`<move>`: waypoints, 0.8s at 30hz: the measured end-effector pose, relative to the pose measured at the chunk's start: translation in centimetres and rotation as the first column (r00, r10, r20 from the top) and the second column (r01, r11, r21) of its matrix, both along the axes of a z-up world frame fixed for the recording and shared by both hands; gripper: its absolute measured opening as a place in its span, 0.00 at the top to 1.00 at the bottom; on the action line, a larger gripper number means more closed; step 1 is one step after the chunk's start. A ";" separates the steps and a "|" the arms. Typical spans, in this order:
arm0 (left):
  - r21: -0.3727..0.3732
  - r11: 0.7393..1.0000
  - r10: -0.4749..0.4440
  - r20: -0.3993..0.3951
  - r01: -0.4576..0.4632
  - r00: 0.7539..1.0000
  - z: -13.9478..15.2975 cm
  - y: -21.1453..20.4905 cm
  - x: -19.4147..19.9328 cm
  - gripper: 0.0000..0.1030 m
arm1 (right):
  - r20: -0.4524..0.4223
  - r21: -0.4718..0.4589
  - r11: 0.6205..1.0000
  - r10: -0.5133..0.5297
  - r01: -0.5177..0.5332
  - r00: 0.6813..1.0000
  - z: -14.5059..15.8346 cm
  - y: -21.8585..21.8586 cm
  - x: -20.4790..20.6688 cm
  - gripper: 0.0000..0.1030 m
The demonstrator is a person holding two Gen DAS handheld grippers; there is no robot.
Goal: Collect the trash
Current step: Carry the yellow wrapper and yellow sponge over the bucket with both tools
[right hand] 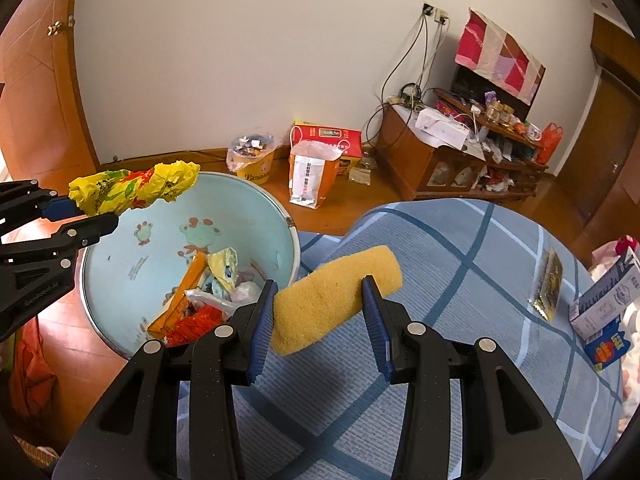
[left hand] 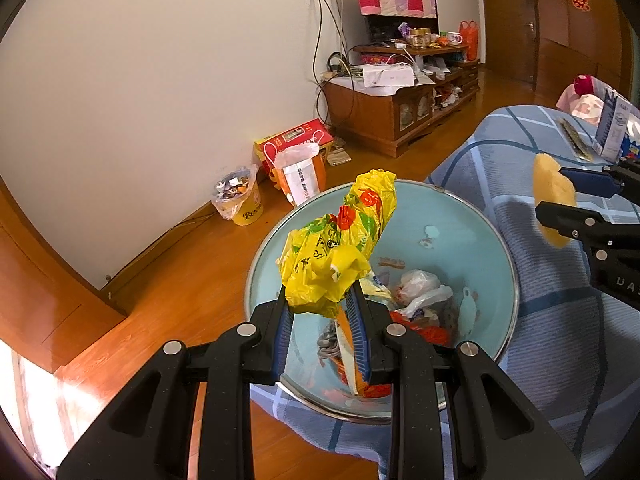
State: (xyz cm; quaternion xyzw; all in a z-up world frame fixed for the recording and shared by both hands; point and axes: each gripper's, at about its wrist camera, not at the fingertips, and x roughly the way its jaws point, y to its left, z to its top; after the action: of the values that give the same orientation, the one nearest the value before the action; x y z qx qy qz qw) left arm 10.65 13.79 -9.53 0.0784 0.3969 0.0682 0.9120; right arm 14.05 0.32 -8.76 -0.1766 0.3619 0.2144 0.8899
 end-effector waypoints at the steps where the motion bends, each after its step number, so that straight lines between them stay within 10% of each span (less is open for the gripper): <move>1: 0.001 1.000 0.003 0.000 -0.003 1.000 0.0 -0.1 0.0 0.75 | 0.000 0.000 1.000 0.001 -0.001 1.000 0.0 0.1 0.0 0.58; 24: 0.011 0.997 0.071 -0.015 -0.071 0.997 -0.8 2.2 0.3 0.74 | -0.011 -0.018 0.998 0.056 -0.056 0.998 -0.6 3.0 0.1 0.58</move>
State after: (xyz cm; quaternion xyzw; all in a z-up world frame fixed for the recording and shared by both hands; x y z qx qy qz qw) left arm 10.99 15.94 -10.37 0.0697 0.4061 0.1020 0.9054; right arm 14.20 3.33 -9.38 -0.1937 0.3636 0.2370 0.8799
